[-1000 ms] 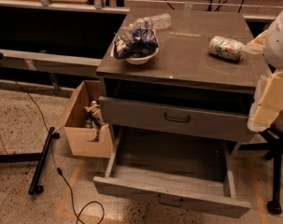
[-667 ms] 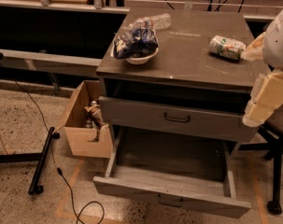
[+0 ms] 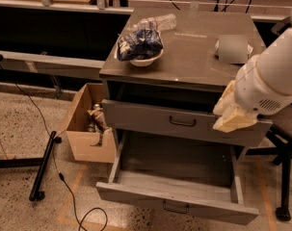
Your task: Close middle drawer
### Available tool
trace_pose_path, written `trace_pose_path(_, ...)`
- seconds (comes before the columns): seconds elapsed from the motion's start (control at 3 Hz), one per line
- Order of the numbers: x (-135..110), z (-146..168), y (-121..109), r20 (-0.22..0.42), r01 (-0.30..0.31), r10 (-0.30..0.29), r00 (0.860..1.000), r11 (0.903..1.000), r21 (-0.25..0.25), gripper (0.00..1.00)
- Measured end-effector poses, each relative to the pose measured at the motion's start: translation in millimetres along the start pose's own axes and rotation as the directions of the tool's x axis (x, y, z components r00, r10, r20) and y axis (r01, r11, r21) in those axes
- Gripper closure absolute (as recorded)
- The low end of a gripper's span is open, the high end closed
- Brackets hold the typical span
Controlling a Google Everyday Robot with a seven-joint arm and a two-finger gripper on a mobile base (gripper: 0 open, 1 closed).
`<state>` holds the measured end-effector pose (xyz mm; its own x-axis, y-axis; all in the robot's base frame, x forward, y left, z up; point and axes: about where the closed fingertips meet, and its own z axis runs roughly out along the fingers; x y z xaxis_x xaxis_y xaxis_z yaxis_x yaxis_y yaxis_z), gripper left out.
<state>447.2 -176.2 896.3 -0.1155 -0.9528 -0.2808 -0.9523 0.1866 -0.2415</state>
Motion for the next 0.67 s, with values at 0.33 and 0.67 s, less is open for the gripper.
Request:
trace_pose_path(0.33, -7, 78, 24, 0.065, 0.043, -0.042, 0.997, 0.999, -0.014, 0.93)
trace_pose_path(0.67, -15, 152, 54, 0.113, 0.073, -0.072, 0.991, 0.9972, -0.013, 1.0)
